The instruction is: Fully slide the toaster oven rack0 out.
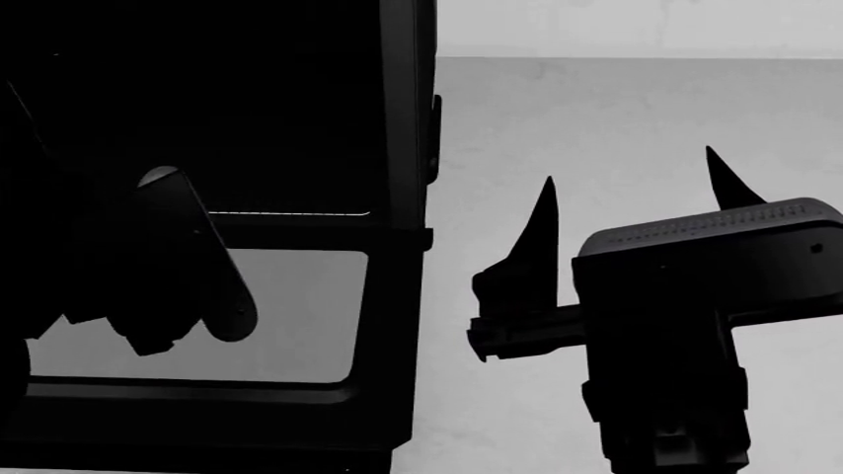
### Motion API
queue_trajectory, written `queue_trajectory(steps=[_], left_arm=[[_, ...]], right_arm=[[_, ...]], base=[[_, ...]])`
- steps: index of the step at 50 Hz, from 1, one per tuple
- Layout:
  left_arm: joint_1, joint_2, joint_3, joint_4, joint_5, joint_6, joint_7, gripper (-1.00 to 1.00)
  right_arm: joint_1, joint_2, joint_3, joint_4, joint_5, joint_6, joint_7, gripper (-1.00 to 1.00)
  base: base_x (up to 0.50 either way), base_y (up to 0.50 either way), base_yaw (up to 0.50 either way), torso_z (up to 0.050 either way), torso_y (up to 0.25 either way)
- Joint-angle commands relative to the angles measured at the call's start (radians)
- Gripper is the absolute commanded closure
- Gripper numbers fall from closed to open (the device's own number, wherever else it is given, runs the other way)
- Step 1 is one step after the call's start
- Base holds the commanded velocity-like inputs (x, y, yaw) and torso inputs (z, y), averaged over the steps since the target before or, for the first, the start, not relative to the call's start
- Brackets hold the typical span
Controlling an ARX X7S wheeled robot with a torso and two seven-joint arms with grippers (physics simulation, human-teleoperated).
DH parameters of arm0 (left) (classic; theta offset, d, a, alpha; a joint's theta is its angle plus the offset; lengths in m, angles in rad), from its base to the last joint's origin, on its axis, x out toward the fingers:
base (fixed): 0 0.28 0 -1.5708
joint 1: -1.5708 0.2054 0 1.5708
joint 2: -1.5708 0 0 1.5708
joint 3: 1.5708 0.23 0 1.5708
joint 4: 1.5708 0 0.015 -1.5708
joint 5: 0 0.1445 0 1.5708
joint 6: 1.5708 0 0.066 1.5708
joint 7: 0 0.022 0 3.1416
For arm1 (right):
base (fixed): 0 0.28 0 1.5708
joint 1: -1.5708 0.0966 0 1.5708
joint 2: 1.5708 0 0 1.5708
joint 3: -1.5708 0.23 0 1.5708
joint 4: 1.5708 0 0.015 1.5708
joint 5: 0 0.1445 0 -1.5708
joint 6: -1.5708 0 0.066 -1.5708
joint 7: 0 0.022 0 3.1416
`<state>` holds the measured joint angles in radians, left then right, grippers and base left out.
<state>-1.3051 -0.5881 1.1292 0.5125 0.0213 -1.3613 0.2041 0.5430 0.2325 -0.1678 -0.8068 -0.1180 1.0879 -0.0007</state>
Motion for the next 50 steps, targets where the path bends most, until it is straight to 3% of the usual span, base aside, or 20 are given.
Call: queue_trajectory(steps=[1,22,23,36,50], left_arm=[[-0.041,0.011,0.088,-0.202,-0.01,0.126,0.04,-1.0],[-0.031,0.082,0.159,-0.56,0.011,0.318,0.034,-1.0],[-0.03,0.082,0.158,-0.558,0.011,0.317,0.033,1.0],[-0.006,0.049,0.139,-0.423,0.014,0.263,0.011,1.0],[0.069,-0.056,0.166,0.052,0.078,-0.034,-0.059,1.0]], right_arm=[[-0.002,0.005,0.006,-0.003,0.005,0.002,0.0,-1.0],[-0.006,0.011,0.006,0.023,0.01,-0.019,0.01,-1.0],[-0.007,0.011,0.005,0.023,0.01,-0.019,0.01,-1.0],[-0.003,0.013,0.002,0.015,0.013,-0.01,0.013,-1.0],[0.002,0.013,-0.002,0.019,0.019,-0.014,0.015,-1.0]], base=[[0.0,0.0,0.0,0.0,0.0],[0.0,0.0,0.0,0.0,0.0],[0.0,0.0,0.0,0.0,0.0],[0.0,0.0,0.0,0.0,0.0],[0.0,0.0,0.0,0.0,0.001]])
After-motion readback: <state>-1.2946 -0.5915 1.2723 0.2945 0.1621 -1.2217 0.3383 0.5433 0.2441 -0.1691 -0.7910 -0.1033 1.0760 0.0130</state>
